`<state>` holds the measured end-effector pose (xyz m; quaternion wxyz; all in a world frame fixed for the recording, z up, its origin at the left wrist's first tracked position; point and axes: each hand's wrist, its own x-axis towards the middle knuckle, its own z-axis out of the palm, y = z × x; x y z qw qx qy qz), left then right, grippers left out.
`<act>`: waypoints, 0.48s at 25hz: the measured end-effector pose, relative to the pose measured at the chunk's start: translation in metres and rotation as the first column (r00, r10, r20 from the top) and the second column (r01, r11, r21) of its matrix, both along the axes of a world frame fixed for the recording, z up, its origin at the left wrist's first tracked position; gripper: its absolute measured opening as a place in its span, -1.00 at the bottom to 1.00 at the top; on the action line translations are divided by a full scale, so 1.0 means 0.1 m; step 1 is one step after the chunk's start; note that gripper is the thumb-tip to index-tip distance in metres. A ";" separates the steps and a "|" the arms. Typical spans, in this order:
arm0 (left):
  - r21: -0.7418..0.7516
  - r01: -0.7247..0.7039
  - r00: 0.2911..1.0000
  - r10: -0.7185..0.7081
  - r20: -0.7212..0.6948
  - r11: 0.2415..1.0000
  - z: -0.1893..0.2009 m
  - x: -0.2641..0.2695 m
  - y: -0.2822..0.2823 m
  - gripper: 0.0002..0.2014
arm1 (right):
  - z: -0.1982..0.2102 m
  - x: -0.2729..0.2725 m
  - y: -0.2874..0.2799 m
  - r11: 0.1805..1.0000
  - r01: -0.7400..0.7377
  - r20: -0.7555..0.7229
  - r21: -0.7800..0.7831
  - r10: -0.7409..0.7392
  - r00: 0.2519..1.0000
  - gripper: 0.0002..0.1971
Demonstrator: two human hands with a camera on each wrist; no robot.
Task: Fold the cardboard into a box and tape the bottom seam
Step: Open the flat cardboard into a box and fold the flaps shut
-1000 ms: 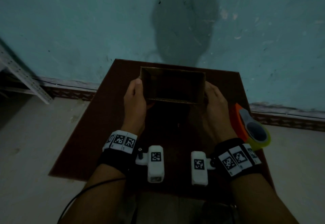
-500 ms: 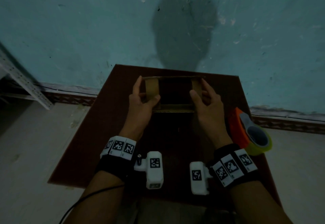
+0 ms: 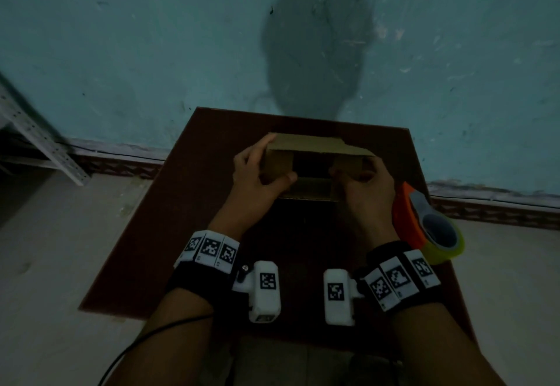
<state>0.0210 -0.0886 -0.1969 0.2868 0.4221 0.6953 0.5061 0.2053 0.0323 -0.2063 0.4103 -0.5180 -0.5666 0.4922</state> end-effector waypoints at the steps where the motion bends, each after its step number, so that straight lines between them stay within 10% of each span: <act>1: 0.006 0.011 1.000 -0.011 -0.011 1.000 0.00 0.00 0.00 -0.15 | 0.01 0.02 0.00 1.000 -0.006 0.011 -0.003 0.006 1.000 -0.48; 12: 0.057 0.273 0.962 -0.273 -0.017 0.960 0.06 -0.08 -0.08 0.43 | 0.05 0.03 -0.04 0.997 -0.046 0.005 -0.063 0.047 0.999 -0.56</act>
